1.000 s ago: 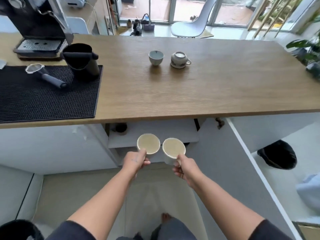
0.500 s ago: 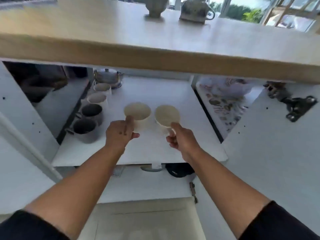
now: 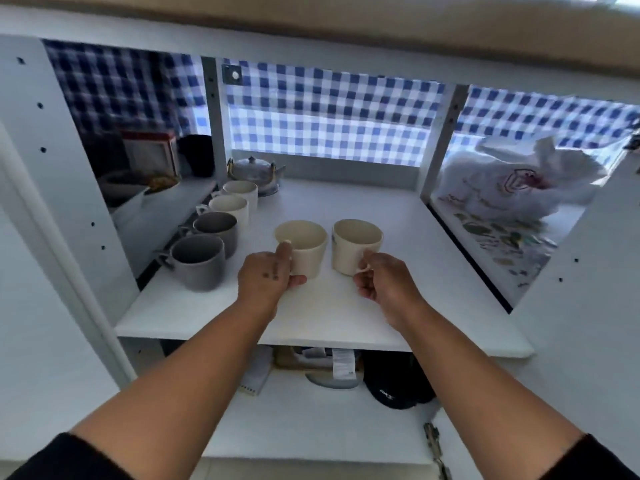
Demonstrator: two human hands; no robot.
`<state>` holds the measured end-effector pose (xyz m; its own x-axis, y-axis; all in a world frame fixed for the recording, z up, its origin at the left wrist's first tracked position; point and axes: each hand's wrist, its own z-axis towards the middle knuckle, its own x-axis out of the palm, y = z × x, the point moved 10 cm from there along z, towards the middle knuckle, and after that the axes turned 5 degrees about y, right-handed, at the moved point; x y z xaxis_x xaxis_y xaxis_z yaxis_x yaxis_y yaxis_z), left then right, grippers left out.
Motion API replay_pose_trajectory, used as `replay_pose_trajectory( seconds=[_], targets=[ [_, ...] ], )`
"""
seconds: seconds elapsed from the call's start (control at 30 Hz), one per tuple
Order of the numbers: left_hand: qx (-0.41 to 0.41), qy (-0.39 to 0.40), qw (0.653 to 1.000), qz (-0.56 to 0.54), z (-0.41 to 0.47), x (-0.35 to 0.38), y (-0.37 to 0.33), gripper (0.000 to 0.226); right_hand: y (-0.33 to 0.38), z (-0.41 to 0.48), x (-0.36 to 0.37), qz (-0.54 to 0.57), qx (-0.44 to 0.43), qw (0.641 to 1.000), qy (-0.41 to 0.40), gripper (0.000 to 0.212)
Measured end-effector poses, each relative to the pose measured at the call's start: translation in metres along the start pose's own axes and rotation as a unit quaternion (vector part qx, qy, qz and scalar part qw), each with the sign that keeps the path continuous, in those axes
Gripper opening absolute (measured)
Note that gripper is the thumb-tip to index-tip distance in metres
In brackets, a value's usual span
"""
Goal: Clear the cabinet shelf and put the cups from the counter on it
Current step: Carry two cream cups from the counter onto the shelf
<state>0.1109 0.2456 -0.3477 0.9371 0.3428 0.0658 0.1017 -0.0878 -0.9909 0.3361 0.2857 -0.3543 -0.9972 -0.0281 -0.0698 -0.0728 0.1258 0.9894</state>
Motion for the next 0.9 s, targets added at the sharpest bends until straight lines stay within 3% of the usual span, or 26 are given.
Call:
replay_pose_trajectory(
  seconds=[0.17,0.27,0.4,0.47,0.57,0.63,0.77,0.9],
  targets=[
    [0.047,0.011,0.998,0.05,0.0,0.006,-0.004,0.052,0.006,-0.003,0.006,-0.022,-0.023,0.999,0.01,0.021],
    [0.038,-0.002,0.991,0.128,-0.006,0.001,0.001,0.058,0.01,-0.007,-0.003,-0.145,-0.031,0.989,0.008,0.029],
    [0.058,-0.017,0.955,0.289,0.002,-0.008,-0.002,0.094,0.056,0.006,-0.042,-0.387,-0.102,0.914,-0.072,0.036],
    [0.077,0.003,0.956,0.283,0.01,-0.003,0.0,0.112,0.067,0.026,-0.04,-0.459,-0.135,0.878,-0.004,0.056],
    [0.112,0.023,0.957,0.266,0.017,0.009,-0.003,0.125,0.053,0.043,-0.019,-0.393,-0.115,0.899,0.156,0.101],
    [0.133,0.019,0.958,0.254,0.019,0.012,-0.006,0.123,0.038,0.046,-0.008,-0.297,-0.084,0.925,0.22,0.116],
    [0.158,-0.004,0.959,0.235,0.02,0.009,-0.013,0.108,0.025,0.056,-0.007,-0.185,-0.071,0.951,0.237,0.119],
    [0.18,-0.008,0.955,0.235,0.014,-0.004,-0.011,0.101,0.016,0.067,-0.004,-0.134,-0.079,0.955,0.252,0.12]
  ],
)
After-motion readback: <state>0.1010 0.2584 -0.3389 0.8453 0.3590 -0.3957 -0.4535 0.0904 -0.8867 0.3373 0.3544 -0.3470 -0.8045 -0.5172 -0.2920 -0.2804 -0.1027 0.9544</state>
